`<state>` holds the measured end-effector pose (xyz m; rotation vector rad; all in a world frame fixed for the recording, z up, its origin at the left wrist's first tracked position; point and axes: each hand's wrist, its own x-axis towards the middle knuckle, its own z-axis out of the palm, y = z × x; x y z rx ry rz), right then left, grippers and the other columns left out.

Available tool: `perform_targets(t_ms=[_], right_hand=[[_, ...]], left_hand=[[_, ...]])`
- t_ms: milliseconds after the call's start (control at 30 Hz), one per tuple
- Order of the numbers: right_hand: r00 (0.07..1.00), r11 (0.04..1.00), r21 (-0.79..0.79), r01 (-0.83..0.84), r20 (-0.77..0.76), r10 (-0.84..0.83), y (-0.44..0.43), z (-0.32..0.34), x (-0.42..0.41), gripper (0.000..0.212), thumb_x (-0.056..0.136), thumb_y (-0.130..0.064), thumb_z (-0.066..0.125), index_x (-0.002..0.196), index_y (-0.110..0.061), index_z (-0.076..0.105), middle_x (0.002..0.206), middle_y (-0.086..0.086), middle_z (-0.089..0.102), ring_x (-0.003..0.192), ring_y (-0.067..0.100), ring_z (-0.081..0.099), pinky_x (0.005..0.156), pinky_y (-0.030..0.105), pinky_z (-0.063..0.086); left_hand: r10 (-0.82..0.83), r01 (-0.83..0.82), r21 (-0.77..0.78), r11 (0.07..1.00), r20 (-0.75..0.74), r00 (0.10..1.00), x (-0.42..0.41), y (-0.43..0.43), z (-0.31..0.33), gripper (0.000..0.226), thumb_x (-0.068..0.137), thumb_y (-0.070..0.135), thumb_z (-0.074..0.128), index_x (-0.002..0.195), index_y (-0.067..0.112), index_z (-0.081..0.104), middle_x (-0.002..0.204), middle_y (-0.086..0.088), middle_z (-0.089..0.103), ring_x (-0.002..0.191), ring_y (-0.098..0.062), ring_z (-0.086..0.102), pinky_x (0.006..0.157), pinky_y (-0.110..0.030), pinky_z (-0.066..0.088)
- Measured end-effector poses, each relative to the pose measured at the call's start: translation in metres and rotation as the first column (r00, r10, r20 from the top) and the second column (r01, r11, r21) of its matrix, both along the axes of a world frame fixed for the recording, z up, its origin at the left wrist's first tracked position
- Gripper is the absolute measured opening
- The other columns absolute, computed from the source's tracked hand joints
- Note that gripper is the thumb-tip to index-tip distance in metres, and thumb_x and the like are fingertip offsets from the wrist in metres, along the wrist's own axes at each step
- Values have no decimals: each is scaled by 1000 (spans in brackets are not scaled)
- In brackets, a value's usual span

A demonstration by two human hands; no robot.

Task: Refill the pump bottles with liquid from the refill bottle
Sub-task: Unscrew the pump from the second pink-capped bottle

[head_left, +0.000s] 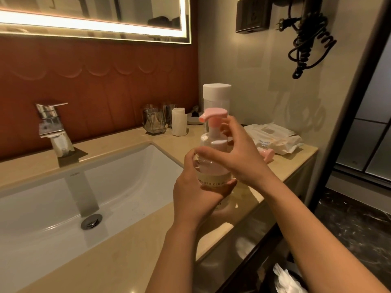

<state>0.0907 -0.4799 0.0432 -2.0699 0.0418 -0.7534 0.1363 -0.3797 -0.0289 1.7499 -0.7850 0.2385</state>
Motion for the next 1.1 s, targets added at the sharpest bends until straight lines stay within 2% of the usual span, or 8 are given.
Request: perform_targets(t_ms=[100,200,333,467,667,833,967,1100], right_hand=[[989,985,-104,137,68,-130,5,1,3,82,62,-50,79,131,-28,42,120,-6,52,104,8,50,75,11,41],[995,998,-29,64,80,-62,2,2,0,74,65,-38,81,130,-27,47,110,-14,56,95,-3,54,73,9,46],[994,987,113,-112,14,111,-6,3,-6,63,75,-23,75,130,-32,44,124,-10,56,115,11,52,94,29,47],[983,976,125,-180,-7,182,-3,2,-4,54,75,-40,69,121,-37,42,128,-5,53,115,13,51,91,26,46],[982,987,-28,159,103,-155,10,-4,3,73,66,-49,75,127,-26,43,122,-5,51,109,10,50,84,18,47],[992,995,86,51,114,-60,5,-4,-2,60,64,-48,72,117,-38,47,107,-27,54,96,-11,51,70,5,44],[992,977,169,-127,41,121,-3,-4,-6,52,79,-33,66,127,-19,53,126,-6,58,114,7,53,78,9,48],[986,973,163,-162,-19,167,2,0,-7,42,80,-44,66,114,-29,49,126,-1,51,114,15,52,86,21,50]], left_hand=[[12,-12,7,1000,3,1000,0,1,-1,80,55,51,81,114,48,27,95,28,53,90,0,57,76,-17,49],[23,-23,23,999,26,999,-1,2,-2,87,57,46,83,121,47,25,105,22,54,96,-3,57,81,-21,51],[31,-32,33,999,31,999,-1,2,-1,89,55,53,81,123,48,23,109,21,51,100,-5,56,84,-25,52],[49,-51,42,998,35,998,-1,1,-1,91,56,53,82,126,45,23,108,23,49,98,-2,53,83,-20,48],[44,-44,50,998,10,999,0,2,-1,90,58,47,82,130,35,28,98,22,50,91,-4,55,81,-27,54],[34,-35,45,998,21,999,-1,3,0,90,59,42,83,122,50,18,103,27,45,95,-1,51,83,-22,50],[40,-41,36,999,25,999,-1,3,-1,89,58,52,81,120,54,17,108,24,47,99,-3,53,87,-29,53],[39,-39,36,999,16,999,-1,1,-1,90,57,54,81,124,48,22,107,25,47,99,0,52,87,-24,50]])
